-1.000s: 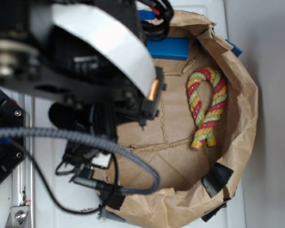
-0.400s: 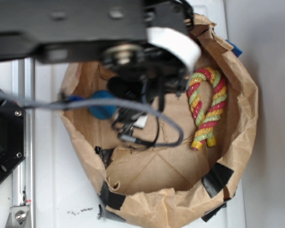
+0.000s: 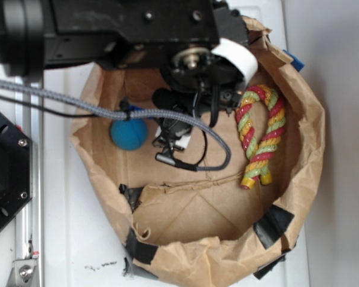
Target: Grab the blue block.
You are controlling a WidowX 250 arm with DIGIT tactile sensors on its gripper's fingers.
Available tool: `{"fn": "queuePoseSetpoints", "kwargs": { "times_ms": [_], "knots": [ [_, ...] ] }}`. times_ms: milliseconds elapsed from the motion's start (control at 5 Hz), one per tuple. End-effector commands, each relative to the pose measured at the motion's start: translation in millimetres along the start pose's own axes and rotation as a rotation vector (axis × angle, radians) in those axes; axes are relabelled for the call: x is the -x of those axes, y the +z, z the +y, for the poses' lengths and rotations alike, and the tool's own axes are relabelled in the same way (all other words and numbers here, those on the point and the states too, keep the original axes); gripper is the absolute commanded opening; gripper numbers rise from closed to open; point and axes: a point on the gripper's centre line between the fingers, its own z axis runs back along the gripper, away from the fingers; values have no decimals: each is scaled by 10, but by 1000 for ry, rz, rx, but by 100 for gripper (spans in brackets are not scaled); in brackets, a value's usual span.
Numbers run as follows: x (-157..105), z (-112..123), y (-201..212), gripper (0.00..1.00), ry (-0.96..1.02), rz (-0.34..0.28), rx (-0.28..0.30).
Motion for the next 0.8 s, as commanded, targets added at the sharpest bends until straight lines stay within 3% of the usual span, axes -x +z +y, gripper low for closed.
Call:
{"fn": "queuePoseSetpoints", "kwargs": {
  "times_ms": [0, 200, 600],
  "knots": [
    [-168, -136, 122, 100, -57, -61, 3],
    [-199, -10, -63, 100, -74, -59, -20],
    [-81, 219, -184, 100, -16, -42, 11]
  ]
}}
